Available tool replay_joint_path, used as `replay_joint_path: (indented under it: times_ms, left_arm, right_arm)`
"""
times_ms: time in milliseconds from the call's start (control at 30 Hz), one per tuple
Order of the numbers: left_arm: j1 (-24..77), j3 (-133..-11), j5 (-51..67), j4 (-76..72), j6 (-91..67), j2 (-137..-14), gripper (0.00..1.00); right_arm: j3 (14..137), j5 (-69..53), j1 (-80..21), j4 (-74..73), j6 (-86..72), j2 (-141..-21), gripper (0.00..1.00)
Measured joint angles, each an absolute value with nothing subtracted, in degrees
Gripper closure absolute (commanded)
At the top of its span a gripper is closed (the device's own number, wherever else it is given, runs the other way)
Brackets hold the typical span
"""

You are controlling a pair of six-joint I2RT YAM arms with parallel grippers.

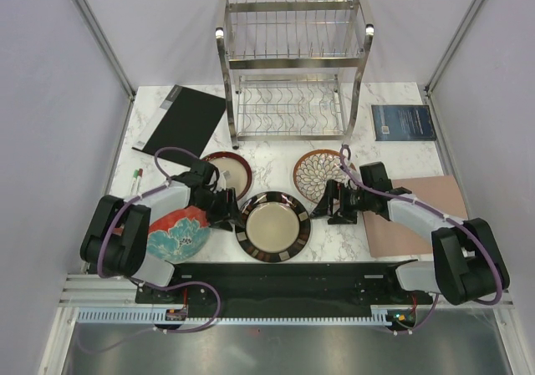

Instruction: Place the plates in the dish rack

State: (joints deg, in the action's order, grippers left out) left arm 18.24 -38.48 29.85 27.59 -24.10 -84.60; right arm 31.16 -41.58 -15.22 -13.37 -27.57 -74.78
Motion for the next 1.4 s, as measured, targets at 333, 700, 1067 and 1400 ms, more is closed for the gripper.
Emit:
replay_joint_path:
  times_ms: [333,700,1067,1400]
  left_arm:
    - [20.3,-38.2,32.2,21.2,-23.9,-86.8,0.91]
    - [19.7,-35.3,42.2,16.4,-24.1,-81.9,0.98]
    - [19.5,-33.9,43.9,15.3,-24.0,-84.2,0.98]
    - [20.9,-36.8,41.3,18.1,-21.3,-89.1,0.98]
  right_arm:
    - [27.0,-41.1,-15.7,-1.9,-33.4,-77.6,0.02]
    - [24.4,-42.2,-20.7,6.2,-36.8,-78.5,0.02]
    - [21.4,-42.9,-25.4,11.3,-43.8,-78.2,0.12]
    - [21.0,-41.9,-26.9,9.0,-48.0,-75.6,0.22]
